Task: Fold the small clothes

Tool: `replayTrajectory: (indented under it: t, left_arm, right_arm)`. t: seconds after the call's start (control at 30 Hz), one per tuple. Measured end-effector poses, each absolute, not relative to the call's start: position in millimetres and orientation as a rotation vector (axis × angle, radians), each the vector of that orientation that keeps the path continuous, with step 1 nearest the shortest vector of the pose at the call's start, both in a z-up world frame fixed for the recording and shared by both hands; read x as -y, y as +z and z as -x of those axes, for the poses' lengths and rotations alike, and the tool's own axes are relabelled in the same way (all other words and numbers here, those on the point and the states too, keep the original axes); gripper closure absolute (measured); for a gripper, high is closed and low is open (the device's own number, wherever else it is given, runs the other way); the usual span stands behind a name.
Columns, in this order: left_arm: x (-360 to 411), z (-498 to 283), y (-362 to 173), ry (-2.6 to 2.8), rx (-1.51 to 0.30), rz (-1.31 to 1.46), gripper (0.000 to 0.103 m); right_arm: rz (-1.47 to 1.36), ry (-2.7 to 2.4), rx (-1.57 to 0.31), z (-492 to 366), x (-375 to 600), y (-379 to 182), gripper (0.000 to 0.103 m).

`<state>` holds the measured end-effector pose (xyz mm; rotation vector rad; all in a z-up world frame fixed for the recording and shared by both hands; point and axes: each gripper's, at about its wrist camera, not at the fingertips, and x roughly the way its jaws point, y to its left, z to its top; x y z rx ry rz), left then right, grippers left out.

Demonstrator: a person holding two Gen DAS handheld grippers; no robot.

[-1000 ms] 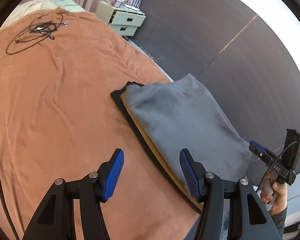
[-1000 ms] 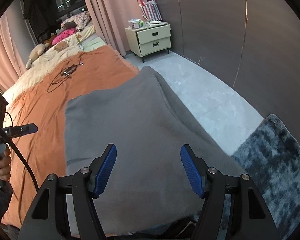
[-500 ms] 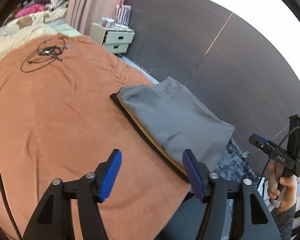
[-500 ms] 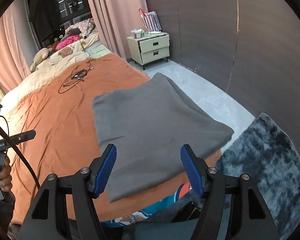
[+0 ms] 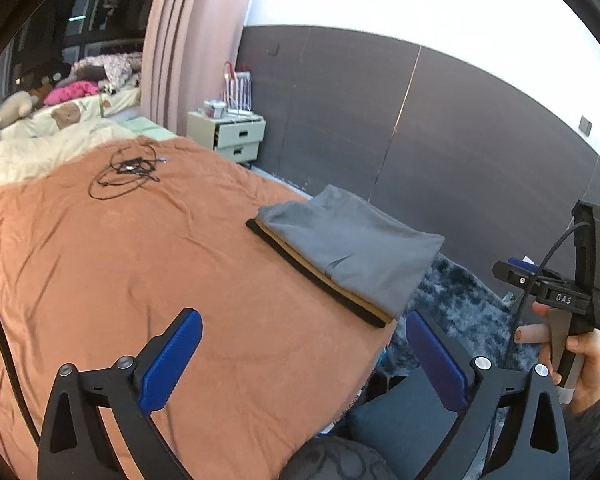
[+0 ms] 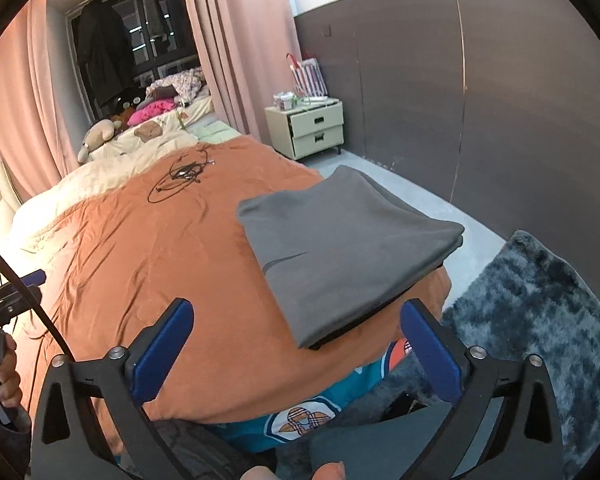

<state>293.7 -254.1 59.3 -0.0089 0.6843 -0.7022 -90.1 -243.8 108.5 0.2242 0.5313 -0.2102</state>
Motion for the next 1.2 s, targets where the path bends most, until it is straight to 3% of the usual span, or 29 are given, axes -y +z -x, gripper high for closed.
replayTrajectory:
  t: [1.2]
  left_arm:
    - [108, -52, 52, -0.444, -0.492, 0.066, 0.001]
  right_arm:
    - [-0.102, -0.108, -0.397, 261, 117, 52, 0.0]
